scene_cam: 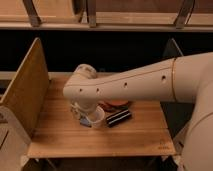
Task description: Knock the bottle over
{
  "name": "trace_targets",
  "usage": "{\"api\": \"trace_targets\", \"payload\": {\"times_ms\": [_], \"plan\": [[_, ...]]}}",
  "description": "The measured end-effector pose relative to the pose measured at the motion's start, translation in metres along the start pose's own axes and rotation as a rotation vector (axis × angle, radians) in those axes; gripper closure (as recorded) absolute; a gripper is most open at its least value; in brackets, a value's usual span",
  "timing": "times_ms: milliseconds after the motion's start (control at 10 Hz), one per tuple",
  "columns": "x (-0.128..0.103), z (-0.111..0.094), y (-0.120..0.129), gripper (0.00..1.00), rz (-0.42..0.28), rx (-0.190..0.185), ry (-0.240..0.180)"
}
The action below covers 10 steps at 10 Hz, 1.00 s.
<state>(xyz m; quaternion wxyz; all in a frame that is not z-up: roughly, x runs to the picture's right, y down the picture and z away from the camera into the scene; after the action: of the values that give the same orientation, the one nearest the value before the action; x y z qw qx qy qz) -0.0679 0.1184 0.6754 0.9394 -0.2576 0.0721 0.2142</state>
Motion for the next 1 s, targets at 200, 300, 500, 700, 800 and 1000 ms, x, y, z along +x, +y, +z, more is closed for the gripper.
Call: {"api": "trace_targets", "payload": {"times_ms": [200, 300, 500, 700, 800, 1000], "plan": [[-0.002, 0.001, 0.001, 1.0, -0.007, -0.005, 0.0], [-0.007, 0.008, -0.002, 1.0, -0.025, -0.02, -0.001], [-0.044, 0.031, 0.009, 1.0, -0.124, -0.076, -0.018], [-0.078, 0.05, 0.024, 1.0, -0.211, -0.14, -0.031], [-0.086, 0.057, 0.029, 1.0, -0.243, -0.166, -0.023], [-0.103, 0.069, 0.039, 1.0, -0.31, -0.203, -0.011]]}}
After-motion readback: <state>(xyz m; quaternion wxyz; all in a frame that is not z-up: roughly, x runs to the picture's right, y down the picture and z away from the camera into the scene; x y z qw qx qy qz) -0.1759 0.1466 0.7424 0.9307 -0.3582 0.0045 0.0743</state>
